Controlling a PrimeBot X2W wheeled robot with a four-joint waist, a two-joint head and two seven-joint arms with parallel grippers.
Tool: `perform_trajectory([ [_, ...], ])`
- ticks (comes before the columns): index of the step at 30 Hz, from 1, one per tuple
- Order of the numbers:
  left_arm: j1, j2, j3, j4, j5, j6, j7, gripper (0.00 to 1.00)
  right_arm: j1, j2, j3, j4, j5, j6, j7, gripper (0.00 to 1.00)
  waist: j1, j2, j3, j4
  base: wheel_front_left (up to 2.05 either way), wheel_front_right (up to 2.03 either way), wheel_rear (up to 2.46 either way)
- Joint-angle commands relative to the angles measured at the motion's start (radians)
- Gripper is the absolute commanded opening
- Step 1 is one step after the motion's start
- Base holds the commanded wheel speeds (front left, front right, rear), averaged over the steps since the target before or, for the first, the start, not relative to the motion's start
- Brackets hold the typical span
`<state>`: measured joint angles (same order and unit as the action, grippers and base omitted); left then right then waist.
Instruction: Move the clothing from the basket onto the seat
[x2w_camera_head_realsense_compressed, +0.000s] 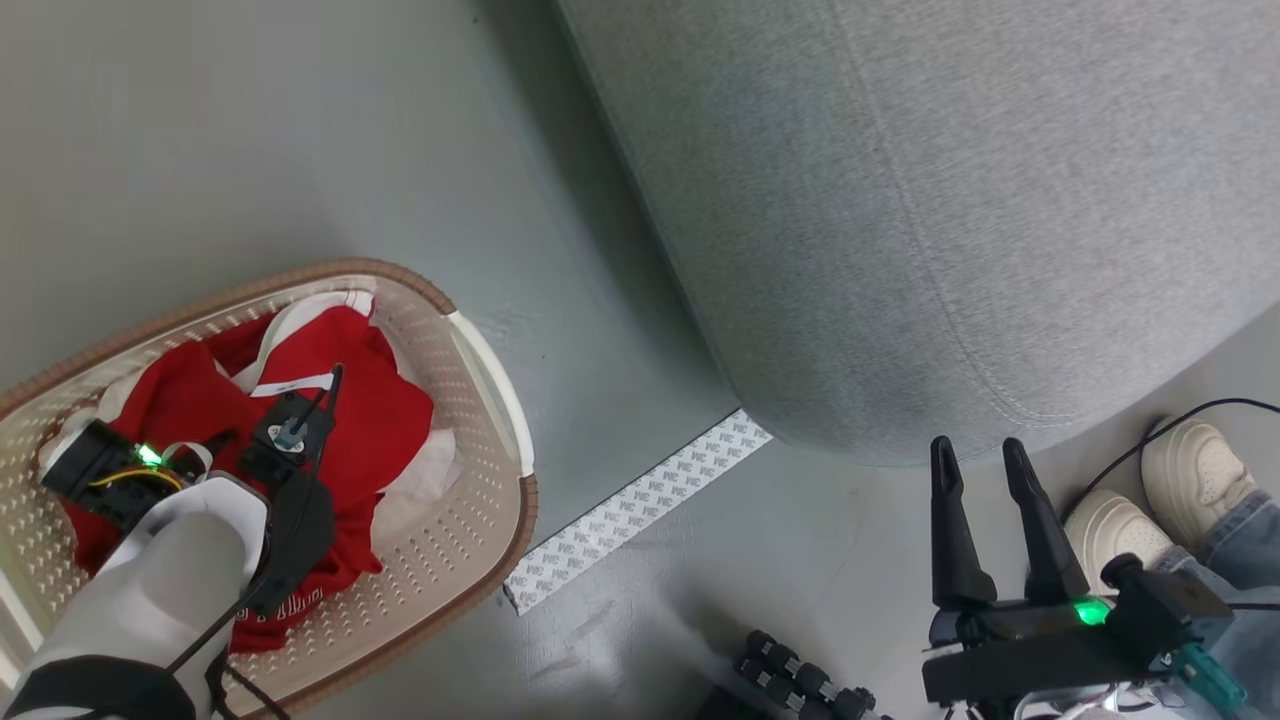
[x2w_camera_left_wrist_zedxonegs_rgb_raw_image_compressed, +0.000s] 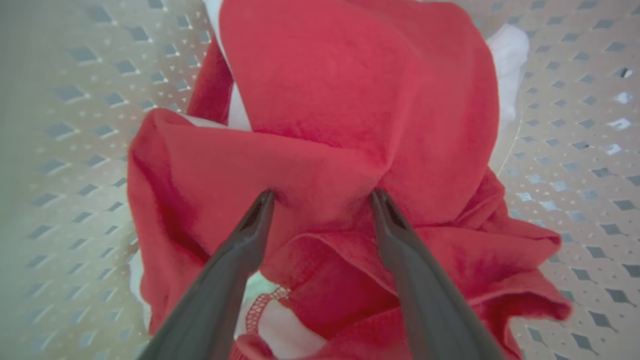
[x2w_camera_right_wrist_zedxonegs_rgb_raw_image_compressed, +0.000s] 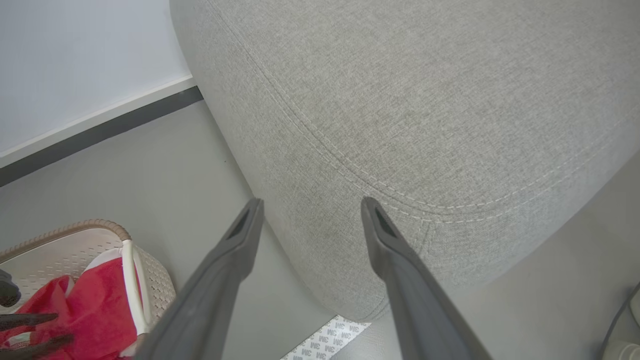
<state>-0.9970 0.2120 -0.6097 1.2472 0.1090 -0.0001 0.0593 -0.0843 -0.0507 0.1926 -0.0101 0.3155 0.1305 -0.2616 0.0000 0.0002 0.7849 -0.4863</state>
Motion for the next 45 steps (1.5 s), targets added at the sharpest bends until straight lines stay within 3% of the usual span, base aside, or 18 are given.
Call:
perform_trajectory([
  [1, -0.007, 0.007, -0.007, 0.007, 0.006, -0.002, -0.002, 1.00, 0.014, 0.001, 0.000, -0.006, -0.007, 0.000, -0.005, 1.00, 0.0000, -0.0002, 0.016, 0.012, 0.04, 0.04, 0.04],
  [5, -0.007, -0.004, -0.004, 0.015, -0.014, -0.009, -0.008, 1.00, 0.039, 0.001, 0.001, -0.026, -0.015, 0.000, -0.005, 1.00, 0.0000, -0.0002, 0.033, 0.025, 0.03, 0.03, 0.03],
  [6, -0.007, -0.007, -0.005, 0.018, -0.015, -0.003, -0.010, 0.77, 0.043, 0.001, 0.002, -0.029, -0.017, 0.000, -0.005, 1.00, 0.0000, -0.0002, 0.036, 0.028, 0.03, 0.03, 0.03],
  [7, -0.006, -0.010, -0.007, 0.020, -0.017, 0.000, -0.012, 0.27, 0.049, 0.001, 0.002, -0.032, -0.019, 0.000, -0.005, 1.00, 0.0000, -0.0002, 0.039, 0.030, 0.04, 0.04, 0.04],
  [8, -0.005, -0.014, -0.006, 0.021, -0.024, -0.001, -0.018, 0.00, 0.055, 0.001, 0.003, -0.035, -0.019, 0.000, -0.005, 1.00, 0.0000, -0.0002, 0.040, 0.032, 0.03, 0.03, 0.03],
  [15, -0.005, -0.053, -0.001, 0.028, -0.049, 0.006, -0.046, 0.00, 0.061, 0.001, -0.002, -0.042, -0.021, 0.000, -0.005, 1.00, 0.0000, -0.0002, 0.037, 0.037, 0.00, 0.00, 0.00],
  [22, -0.012, -0.055, 0.029, 0.027, -0.102, -0.014, -0.087, 0.00, 0.005, 0.001, 0.032, -0.017, -0.025, 0.000, -0.005, 1.00, 0.0000, -0.0002, -0.006, 0.032, 0.00, 0.00, 0.00],
  [25, 0.009, -0.045, 0.029, 0.024, -0.116, -0.044, -0.129, 0.00, -0.033, 0.001, 0.046, 0.011, -0.028, 0.000, -0.005, 1.00, 0.0000, -0.0002, -0.037, 0.036, 0.00, 0.00, 0.00],
  [35, 0.114, -0.141, 0.037, -0.025, -0.209, -0.111, -0.274, 0.00, -0.054, -0.001, 0.042, 0.148, -0.118, 0.000, -0.003, 1.00, 0.0000, -0.0002, -0.312, 0.205, 0.00, 0.00, 0.00],
  [40, 0.189, -0.163, 0.031, -0.078, -0.282, -0.125, -0.295, 0.00, -0.017, -0.002, 0.028, 0.222, -0.172, 0.000, 0.009, 1.00, 0.0000, -0.0002, -0.492, 0.302, 0.00, 0.00, 0.00],
  [45, 0.259, -0.163, -0.034, -0.231, -0.404, -0.129, -0.267, 0.00, 0.031, -0.002, 0.025, 0.239, -0.192, 0.000, 0.043, 1.00, 0.0000, -0.0002, -0.631, 0.385, 0.00, 0.00, 0.00],
])
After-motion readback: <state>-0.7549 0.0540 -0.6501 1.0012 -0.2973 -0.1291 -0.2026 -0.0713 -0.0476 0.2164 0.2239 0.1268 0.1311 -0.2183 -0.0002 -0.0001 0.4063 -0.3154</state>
